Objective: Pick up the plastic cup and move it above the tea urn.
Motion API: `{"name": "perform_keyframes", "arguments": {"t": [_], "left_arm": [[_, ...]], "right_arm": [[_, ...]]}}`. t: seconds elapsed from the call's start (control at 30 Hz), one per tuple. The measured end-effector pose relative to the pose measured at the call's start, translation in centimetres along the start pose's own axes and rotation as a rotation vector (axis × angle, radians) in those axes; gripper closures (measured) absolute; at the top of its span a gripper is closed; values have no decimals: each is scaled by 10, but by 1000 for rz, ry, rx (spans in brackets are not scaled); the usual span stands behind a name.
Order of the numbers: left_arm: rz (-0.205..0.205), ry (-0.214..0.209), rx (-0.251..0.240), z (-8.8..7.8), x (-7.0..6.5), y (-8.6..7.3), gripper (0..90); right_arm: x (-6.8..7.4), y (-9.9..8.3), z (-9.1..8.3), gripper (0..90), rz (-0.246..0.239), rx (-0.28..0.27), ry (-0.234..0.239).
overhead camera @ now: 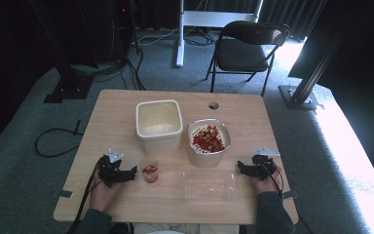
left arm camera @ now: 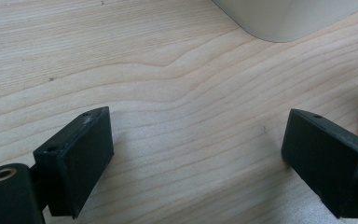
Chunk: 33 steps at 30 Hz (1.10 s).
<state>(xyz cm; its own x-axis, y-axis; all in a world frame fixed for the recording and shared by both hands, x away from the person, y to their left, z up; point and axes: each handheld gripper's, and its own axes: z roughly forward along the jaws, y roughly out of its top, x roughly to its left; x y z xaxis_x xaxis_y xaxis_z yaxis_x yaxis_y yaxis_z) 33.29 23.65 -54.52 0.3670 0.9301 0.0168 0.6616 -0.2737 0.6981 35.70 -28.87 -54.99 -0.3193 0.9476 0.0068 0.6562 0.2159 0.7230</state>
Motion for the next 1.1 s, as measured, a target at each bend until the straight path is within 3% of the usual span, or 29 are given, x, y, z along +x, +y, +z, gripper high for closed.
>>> {"name": "perform_keyframes", "arguments": {"t": [0.13, 0.2, 0.37, 0.6, 0.8, 0.97, 1.1], "left_arm": [[6, -6, 5, 0, 1, 0, 99], [33, -31, 38, -2, 4, 3, 99], [75, -68, 53, -6, 7, 1, 102], [82, -82, 60, -18, 7, -4, 298], [131, -129, 25, -27, -6, -17, 341], [200, -184, -58, -39, -21, -17, 321], [222, -200, -66, -41, -26, -17, 299]], "right_arm": [[0, 0, 0, 133, 0, 0, 0], [0, 0, 0, 133, 0, 1, 0], [0, 0, 0, 133, 0, 1, 0], [0, 0, 0, 134, 1, 0, 0], [0, 0, 0, 134, 1, 0, 0], [0, 0, 0, 134, -1, 0, 2], [0, 0, 0, 134, -1, 0, 2]]}}
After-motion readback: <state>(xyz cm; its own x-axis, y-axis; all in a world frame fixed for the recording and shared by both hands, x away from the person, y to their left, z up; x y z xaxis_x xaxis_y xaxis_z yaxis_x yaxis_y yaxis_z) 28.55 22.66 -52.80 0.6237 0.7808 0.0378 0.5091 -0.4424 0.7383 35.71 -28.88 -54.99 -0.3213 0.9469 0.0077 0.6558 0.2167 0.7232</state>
